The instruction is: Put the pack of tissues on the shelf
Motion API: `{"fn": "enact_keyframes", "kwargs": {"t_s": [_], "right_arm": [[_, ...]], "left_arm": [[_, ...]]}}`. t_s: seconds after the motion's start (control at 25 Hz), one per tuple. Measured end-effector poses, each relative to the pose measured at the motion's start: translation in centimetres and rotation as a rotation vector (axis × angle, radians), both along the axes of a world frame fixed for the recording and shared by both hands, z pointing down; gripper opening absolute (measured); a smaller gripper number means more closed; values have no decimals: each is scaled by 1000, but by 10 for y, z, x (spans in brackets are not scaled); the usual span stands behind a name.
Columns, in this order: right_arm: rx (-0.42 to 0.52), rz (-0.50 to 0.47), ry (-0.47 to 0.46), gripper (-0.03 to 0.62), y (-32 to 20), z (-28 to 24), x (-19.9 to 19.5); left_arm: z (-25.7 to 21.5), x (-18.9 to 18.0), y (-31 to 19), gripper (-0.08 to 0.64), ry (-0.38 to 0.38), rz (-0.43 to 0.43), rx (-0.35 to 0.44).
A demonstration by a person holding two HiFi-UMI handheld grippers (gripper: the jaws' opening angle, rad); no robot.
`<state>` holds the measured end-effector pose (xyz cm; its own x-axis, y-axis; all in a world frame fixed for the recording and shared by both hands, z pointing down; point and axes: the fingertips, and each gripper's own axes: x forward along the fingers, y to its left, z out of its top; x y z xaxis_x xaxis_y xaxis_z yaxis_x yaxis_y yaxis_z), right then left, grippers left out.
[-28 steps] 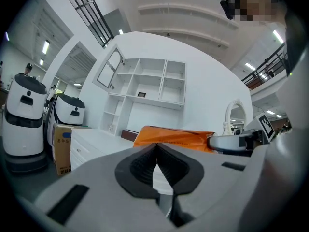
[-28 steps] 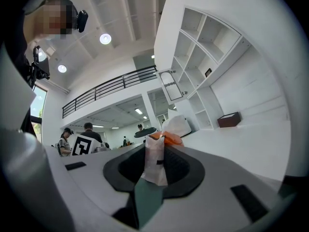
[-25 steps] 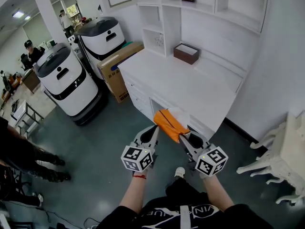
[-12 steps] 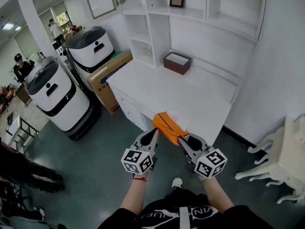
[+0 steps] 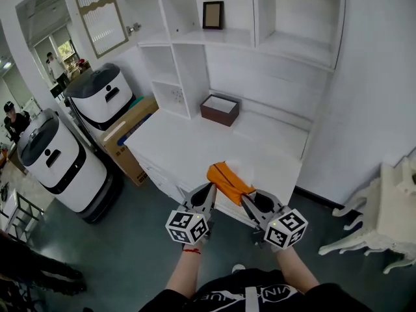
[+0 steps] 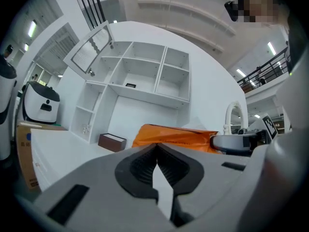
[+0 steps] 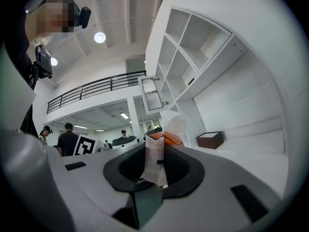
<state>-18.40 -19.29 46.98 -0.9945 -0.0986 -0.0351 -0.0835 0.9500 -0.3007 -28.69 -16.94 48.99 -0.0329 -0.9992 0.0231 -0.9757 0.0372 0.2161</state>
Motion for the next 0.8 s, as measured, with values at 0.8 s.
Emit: {"fn": "enact_keyframes", "kwargs": {"t_s": [0.8], "right_arm": [[87,251,-61,87,-134,-55,19]], "left_arm": [[-41,17,-157,8,-42,231,6]]}}
